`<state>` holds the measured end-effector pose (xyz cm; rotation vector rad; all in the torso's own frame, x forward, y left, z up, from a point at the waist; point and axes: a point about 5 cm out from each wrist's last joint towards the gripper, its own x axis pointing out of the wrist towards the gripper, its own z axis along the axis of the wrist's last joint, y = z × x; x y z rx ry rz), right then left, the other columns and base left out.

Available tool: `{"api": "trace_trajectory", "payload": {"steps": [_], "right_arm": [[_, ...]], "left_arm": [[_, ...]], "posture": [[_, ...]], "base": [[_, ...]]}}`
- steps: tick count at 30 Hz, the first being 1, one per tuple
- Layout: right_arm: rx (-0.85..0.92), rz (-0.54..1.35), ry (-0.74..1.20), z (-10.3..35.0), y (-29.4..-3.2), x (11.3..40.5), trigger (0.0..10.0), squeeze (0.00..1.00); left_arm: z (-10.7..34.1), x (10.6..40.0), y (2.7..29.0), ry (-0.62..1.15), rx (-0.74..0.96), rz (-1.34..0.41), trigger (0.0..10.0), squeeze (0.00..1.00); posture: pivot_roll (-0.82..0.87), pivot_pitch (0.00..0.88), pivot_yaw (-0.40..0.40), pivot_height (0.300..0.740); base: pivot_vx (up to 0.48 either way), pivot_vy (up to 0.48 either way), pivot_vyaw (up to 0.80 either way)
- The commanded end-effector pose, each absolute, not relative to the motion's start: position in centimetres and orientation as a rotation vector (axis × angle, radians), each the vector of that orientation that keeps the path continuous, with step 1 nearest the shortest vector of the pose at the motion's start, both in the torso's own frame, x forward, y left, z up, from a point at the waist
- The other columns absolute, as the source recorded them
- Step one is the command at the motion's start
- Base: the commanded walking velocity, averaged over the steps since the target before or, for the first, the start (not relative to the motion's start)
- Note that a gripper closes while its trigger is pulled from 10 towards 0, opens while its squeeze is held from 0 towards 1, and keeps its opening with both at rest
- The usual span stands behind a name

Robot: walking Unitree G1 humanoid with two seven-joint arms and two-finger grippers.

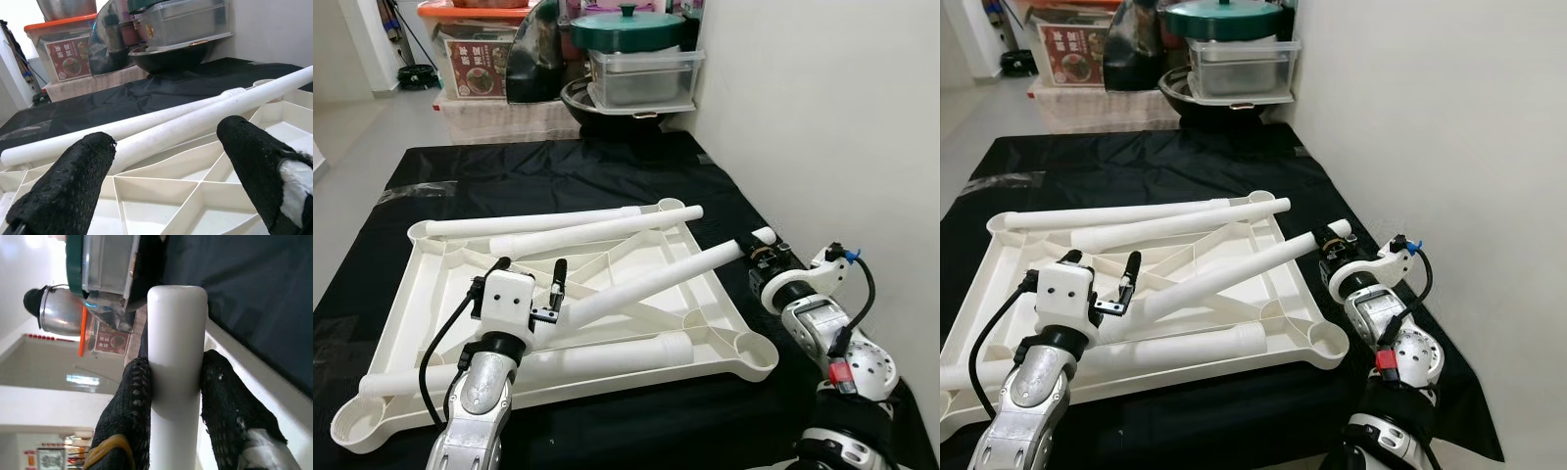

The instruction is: Building children table

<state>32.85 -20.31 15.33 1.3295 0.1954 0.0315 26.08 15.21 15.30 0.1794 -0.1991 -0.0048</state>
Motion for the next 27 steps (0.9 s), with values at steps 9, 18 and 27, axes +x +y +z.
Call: {"api": "trace_trajectory", "payload": {"steps": [9,18,27], "right_arm": [[1.403,0.052,0.256,14.8,-18.1,32.9,0.0,0.0],[1.27,0.011,0.339,13.6,-17.9,33.1,10.0,0.0],[1.254,0.005,0.345,13.3,-17.7,33.0,10.0,0.22]], "left_arm": [[15.2,26.2,14.4,-0.189,0.173,-0.083,10.0,0.0],[15.0,26.0,14.7,-0.179,0.178,-0.076,10.0,0.0],[14.8,26.0,14.5,-0.171,0.18,-0.084,10.0,0.0]], "posture": [[-0.01,0.0,-0.055,0.74],[0.0,0.0,-0.066,0.74],[0.0,0.0,-0.062,0.74]], "base": [[0.0,0.0,0.0],[0.0,0.0,0.0],[0.0,0.0,0.0]]}}
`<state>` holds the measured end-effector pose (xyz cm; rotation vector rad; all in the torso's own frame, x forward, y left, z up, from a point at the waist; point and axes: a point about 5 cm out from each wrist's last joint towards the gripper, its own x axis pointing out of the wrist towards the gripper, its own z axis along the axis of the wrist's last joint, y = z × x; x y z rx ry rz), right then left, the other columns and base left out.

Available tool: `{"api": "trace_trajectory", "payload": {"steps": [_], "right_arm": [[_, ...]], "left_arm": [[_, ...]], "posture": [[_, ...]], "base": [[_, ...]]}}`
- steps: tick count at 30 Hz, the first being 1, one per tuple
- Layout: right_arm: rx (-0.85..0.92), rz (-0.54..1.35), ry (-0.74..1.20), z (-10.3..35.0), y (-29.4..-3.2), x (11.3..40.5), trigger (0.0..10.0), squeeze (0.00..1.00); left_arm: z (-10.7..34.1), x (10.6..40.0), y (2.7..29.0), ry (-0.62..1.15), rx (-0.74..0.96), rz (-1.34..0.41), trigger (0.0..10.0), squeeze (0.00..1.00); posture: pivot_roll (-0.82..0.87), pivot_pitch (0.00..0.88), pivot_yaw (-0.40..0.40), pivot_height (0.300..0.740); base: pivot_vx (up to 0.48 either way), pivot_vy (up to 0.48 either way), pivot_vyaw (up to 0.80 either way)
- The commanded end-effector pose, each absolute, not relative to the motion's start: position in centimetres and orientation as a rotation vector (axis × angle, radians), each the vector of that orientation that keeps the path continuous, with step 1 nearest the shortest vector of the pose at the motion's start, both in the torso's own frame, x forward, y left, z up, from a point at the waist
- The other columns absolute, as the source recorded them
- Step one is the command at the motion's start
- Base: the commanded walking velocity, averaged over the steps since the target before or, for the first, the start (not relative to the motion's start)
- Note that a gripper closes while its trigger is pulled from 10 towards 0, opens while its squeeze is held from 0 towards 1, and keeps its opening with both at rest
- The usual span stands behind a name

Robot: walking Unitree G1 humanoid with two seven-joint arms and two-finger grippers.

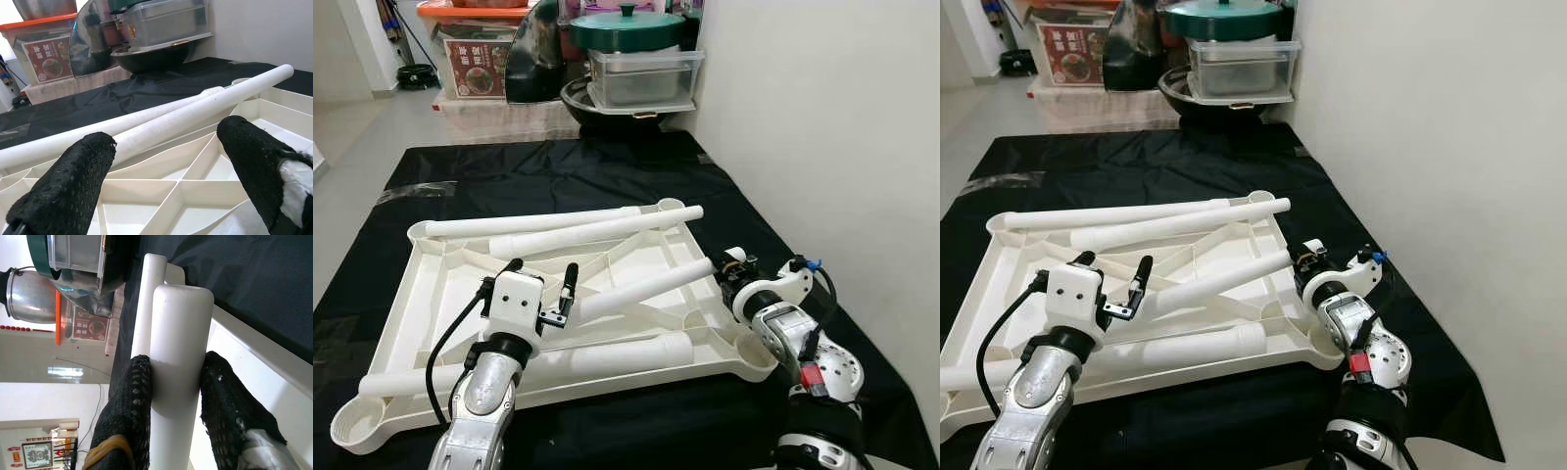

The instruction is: Building children table

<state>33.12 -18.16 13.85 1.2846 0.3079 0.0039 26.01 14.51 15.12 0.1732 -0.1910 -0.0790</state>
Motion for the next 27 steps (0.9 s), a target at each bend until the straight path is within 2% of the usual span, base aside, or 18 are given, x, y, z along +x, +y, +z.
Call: {"api": "trace_trajectory", "payload": {"steps": [1,19,23,25,27], "right_arm": [[1.252,0.003,0.35,13.2,-17.7,32.9,10.0,0.0],[1.229,0.034,0.399,12.5,-16.1,32.8,10.0,0.0],[1.209,0.088,0.387,13.0,-15.5,32.8,10.0,0.0],[1.209,0.088,0.387,13.0,-15.5,32.8,10.0,0.0],[1.182,0.149,0.367,13.7,-14.8,32.8,10.0,0.0]], "left_arm": [[14.7,26.0,14.5,-0.169,0.181,-0.086,10.0,0.0],[14.5,25.9,14.7,-0.158,0.188,-0.094,10.0,0.0],[14.2,25.9,13.8,-0.117,0.144,-0.221,10.0,0.0],[14.2,25.9,13.8,-0.117,0.144,-0.221,10.0,0.0],[14.1,25.8,13.4,-0.089,0.146,-0.35,10.0,0.0]], "posture": [[0.0,0.0,-0.062,0.74],[0.01,0.0,-0.063,0.74],[0.02,0.0,-0.059,0.74],[0.02,0.0,-0.059,0.74],[0.02,0.0,-0.052,0.74]], "base": [[0.0,0.0,0.0],[0.0,0.0,0.0],[0.0,0.0,0.0],[0.0,0.0,0.0],[0.0,0.0,0.0]]}}
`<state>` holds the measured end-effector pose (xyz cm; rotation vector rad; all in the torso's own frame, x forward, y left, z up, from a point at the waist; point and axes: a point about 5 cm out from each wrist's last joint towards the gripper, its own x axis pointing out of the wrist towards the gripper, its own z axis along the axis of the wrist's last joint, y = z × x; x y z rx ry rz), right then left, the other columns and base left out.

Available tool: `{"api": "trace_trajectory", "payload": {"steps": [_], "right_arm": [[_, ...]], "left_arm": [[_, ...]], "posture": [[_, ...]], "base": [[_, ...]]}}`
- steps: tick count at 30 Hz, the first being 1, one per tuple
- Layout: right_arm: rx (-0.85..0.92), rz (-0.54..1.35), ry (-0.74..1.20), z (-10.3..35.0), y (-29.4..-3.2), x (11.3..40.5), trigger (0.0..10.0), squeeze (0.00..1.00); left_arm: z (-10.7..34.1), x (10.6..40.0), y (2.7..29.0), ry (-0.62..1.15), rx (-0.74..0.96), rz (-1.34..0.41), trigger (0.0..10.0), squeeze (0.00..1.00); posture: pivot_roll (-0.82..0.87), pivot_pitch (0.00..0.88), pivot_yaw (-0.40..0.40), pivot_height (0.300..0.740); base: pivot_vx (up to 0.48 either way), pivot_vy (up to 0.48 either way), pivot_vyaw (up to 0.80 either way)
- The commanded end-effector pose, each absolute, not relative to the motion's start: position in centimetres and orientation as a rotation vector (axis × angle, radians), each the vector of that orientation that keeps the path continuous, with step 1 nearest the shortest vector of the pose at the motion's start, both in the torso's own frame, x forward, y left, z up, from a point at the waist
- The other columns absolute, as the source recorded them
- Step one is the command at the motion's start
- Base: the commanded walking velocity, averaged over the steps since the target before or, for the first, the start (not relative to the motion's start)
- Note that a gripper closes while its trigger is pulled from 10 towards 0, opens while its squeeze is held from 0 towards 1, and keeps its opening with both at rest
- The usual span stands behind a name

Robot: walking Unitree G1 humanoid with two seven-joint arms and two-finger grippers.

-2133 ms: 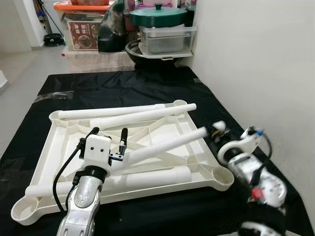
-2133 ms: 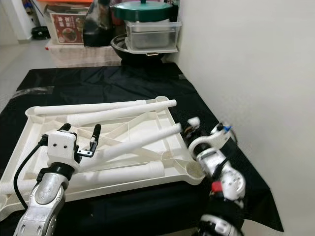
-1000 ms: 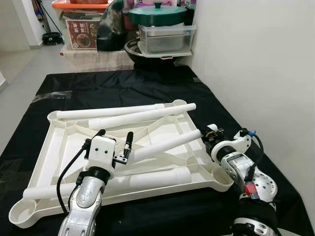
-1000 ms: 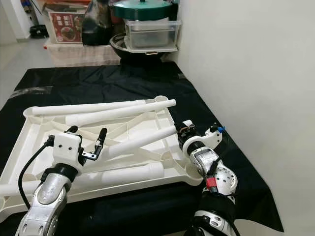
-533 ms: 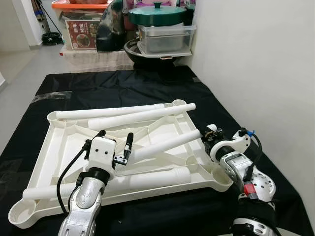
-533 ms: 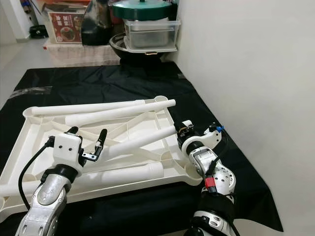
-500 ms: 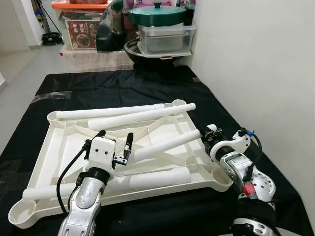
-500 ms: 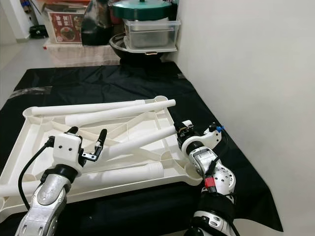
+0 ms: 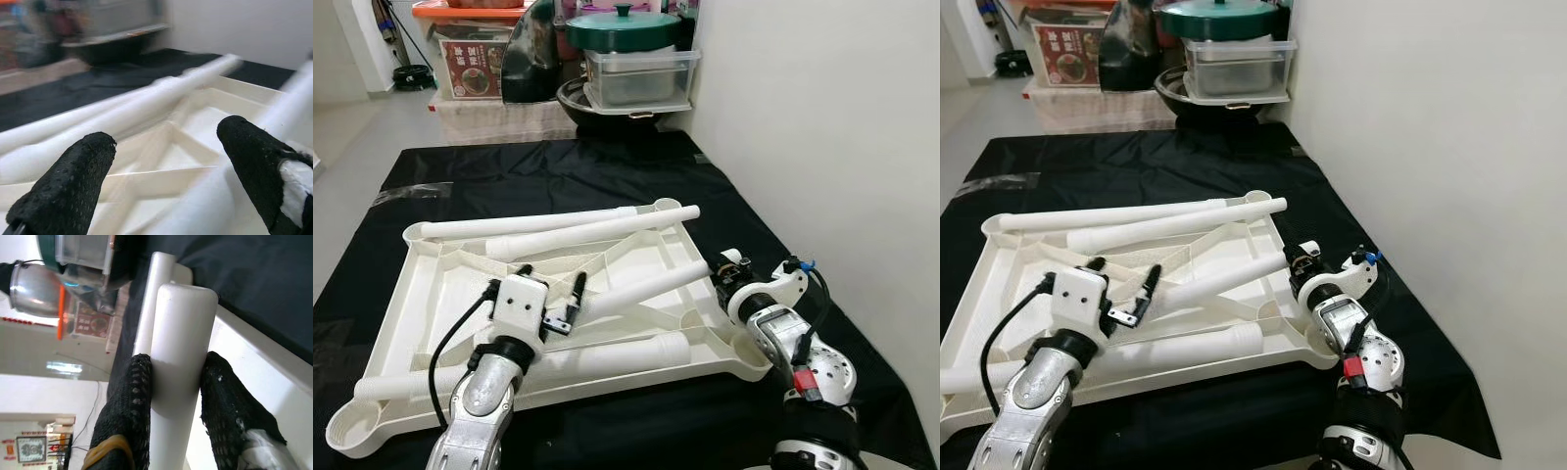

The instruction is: Building children table

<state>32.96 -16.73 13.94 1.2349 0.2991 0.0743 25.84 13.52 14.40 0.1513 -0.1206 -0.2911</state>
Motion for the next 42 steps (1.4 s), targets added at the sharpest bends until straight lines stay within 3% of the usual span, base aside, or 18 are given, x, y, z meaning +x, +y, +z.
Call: {"api": "trace_trajectory", "payload": {"steps": [1,11,21,23,29,30,31,32,42], "right_arm": [[1.182,0.149,0.367,13.7,-14.8,32.8,10.0,0.0],[1.14,0.443,0.226,18.8,-12.3,32.5,10.0,0.0],[1.075,0.543,0.192,20.0,-11.9,32.0,10.0,0.0],[1.037,0.596,0.164,20.8,-11.5,31.6,10.0,0.0],[1.007,0.653,0.132,21.8,-10.9,31.2,10.0,0.0],[1.0,0.666,0.127,22.0,-10.8,31.1,10.0,0.0],[1.0,0.666,0.127,22.0,-10.8,31.1,10.0,0.0],[0.995,0.673,0.123,22.1,-10.7,31.0,10.0,0.0],[0.989,0.676,0.126,22.2,-10.8,30.9,10.0,0.0]], "left_arm": [[14.1,25.8,13.4,-0.089,0.146,-0.35,10.0,0.0],[16.2,26.7,15.4,-0.112,0.267,-0.507,10.0,0.0],[15.1,27.0,16.8,0.016,0.256,-0.546,10.0,0.0],[13.9,27.0,17.2,0.128,0.205,-0.563,10.0,0.0],[12.9,27.6,17.8,0.226,0.196,-0.525,10.0,0.0],[12.8,28.1,18.1,0.244,0.192,-0.493,5.0,0.0],[12.8,28.1,18.1,0.244,0.192,-0.493,5.0,0.0],[12.8,28.4,18.3,0.246,0.191,-0.466,0.0,0.0],[12.9,28.1,17.7,0.239,0.221,-0.494,0.0,0.0]], "posture": [[0.02,0.0,-0.052,0.74],[0.02,0.0,-0.039,0.74],[0.02,0.0,-0.041,0.74],[0.01,0.0,-0.034,0.74],[0.01,0.0,-0.033,0.74],[0.01,0.0,-0.033,0.74],[0.01,0.0,-0.033,0.74],[0.01,0.0,-0.032,0.74],[0.01,0.0,-0.036,0.74]], "base": [[0.0,0.0,0.0],[0.0,0.0,0.0],[0.0,0.0,0.0],[0.0,0.0,0.0],[0.0,0.0,0.0],[0.0,0.0,0.0],[0.0,0.0,0.0],[0.0,0.0,0.0],[0.0,0.0,0.0]]}}
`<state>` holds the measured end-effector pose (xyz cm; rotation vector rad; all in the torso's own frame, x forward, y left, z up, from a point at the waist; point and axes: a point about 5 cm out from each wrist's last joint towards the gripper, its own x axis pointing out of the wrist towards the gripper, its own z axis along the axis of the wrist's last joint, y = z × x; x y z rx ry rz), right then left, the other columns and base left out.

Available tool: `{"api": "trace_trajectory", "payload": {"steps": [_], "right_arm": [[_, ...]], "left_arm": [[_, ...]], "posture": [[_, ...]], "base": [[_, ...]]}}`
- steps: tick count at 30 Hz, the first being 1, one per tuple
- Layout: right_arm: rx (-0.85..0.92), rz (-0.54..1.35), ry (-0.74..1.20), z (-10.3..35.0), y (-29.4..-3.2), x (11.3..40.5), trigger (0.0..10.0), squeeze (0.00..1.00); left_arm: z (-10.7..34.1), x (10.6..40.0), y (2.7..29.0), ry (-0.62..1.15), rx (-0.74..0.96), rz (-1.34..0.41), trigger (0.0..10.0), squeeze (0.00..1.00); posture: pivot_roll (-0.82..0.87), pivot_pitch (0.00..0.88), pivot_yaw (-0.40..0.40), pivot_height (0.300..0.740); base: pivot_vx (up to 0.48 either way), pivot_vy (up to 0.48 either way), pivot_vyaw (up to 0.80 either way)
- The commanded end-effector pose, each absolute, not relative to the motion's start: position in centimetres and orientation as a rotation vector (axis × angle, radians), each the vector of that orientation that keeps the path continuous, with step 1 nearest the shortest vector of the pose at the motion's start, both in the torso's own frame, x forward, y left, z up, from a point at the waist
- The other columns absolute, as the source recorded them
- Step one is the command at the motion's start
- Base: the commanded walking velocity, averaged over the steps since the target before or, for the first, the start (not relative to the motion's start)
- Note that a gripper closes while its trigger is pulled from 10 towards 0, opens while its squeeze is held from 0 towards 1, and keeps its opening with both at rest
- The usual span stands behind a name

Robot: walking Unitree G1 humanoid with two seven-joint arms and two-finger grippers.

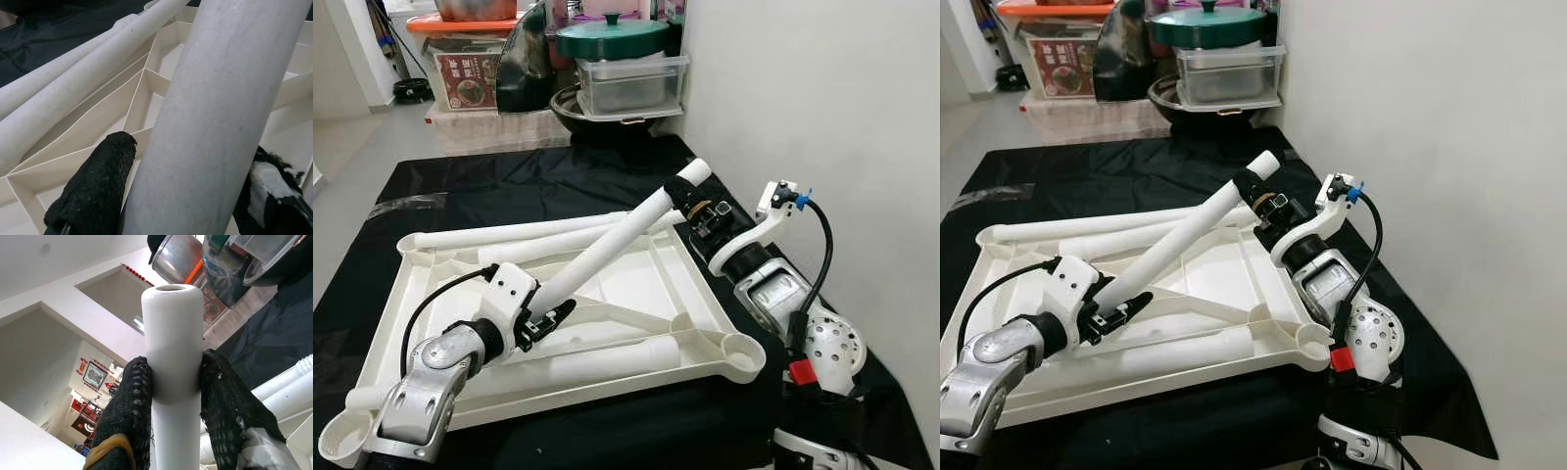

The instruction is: Building children table

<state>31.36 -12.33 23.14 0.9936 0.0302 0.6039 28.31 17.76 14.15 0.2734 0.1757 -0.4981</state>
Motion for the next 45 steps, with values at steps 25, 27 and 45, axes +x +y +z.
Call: {"api": "trace_trajectory", "payload": {"steps": [25,27,45], "right_arm": [[0.89,0.961,0.047,23.0,-8.2,28.8,10.0,1.0],[0.877,0.952,0.056,22.6,-8.2,29.1,10.0,1.0],[0.805,0.877,0.046,21.4,-8.5,30.1,10.0,0.96]], "left_arm": [[17.5,28.2,15.2,0.009,0.289,-0.622,10.0,0.0],[18.4,28.5,15.2,-0.024,0.285,-0.63,10.0,0.0],[21.8,29.0,16.5,-0.123,0.216,-0.604,10.0,0.0]], "posture": [[0.02,0.0,-0.046,0.74],[0.02,0.0,-0.049,0.74],[0.03,0.0,-0.052,0.74]], "base": [[0.0,0.0,0.0],[0.0,0.0,0.0],[0.0,0.0,0.0]]}}
